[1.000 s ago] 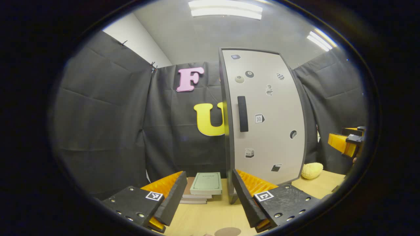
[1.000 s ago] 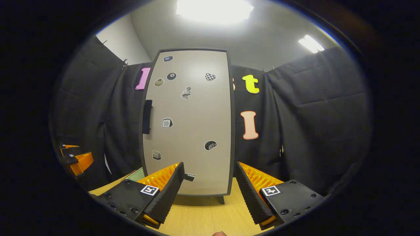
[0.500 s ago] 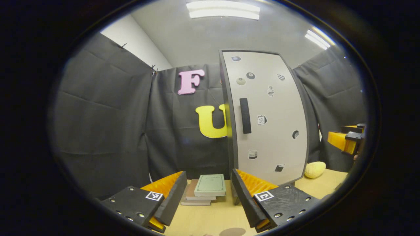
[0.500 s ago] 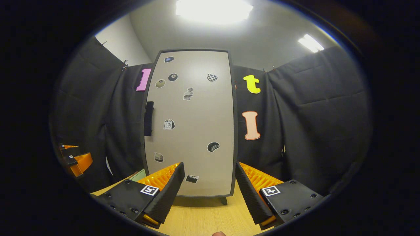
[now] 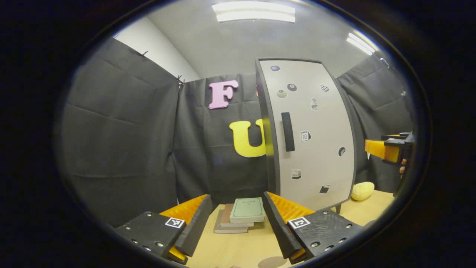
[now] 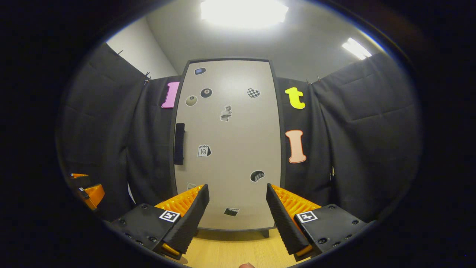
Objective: Open the cabinet door with the right hand, grasp the bottle in the cabinet with the left hand and place it on the coaster, then close the cabinet door with the right hand.
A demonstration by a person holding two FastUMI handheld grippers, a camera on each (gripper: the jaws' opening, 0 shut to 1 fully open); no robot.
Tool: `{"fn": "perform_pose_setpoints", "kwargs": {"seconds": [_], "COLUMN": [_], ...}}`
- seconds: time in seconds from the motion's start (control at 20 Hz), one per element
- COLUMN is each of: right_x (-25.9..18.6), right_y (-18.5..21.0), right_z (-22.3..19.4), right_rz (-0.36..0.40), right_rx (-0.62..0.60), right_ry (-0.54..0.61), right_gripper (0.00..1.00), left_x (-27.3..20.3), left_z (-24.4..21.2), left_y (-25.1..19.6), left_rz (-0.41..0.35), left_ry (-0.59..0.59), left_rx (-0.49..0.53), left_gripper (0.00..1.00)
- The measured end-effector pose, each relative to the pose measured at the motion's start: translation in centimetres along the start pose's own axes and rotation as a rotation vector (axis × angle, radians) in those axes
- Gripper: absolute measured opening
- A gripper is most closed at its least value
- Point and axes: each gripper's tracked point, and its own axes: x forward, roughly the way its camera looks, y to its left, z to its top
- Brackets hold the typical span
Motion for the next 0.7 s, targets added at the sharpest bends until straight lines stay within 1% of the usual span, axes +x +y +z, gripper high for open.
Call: {"fn": "perform_pose_setpoints", "kwargs": {"seconds": [0.3, 0.35, 0.4, 0.7], "right_x": [3.5, 4.2, 4.7, 8.6], "right_y": [4.1, 4.8, 5.5, 9.4], "right_z": [2.6, 3.0, 3.5, 5.9], "right_rz": [0.061, 0.07, 0.078, 0.112], "right_rx": [0.009, 0.014, 0.021, 0.051], "right_ry": [-0.027, -0.033, -0.036, -0.036], "right_gripper": [0.97, 0.98, 0.98, 0.97], "left_x": [-1.3, -1.6, -1.9, -3.1], "left_z": [-1.5, -1.6, -1.9, -3.0], "left_y": [5.7, 6.8, 7.8, 13.4], "left_rz": [0.087, 0.104, 0.12, 0.205], "left_ry": [0.03, 0.033, 0.036, 0.046], "left_rx": [0.002, 0.002, 0.002, 0.003], "left_gripper": [0.83, 0.85, 0.83, 0.82]}}
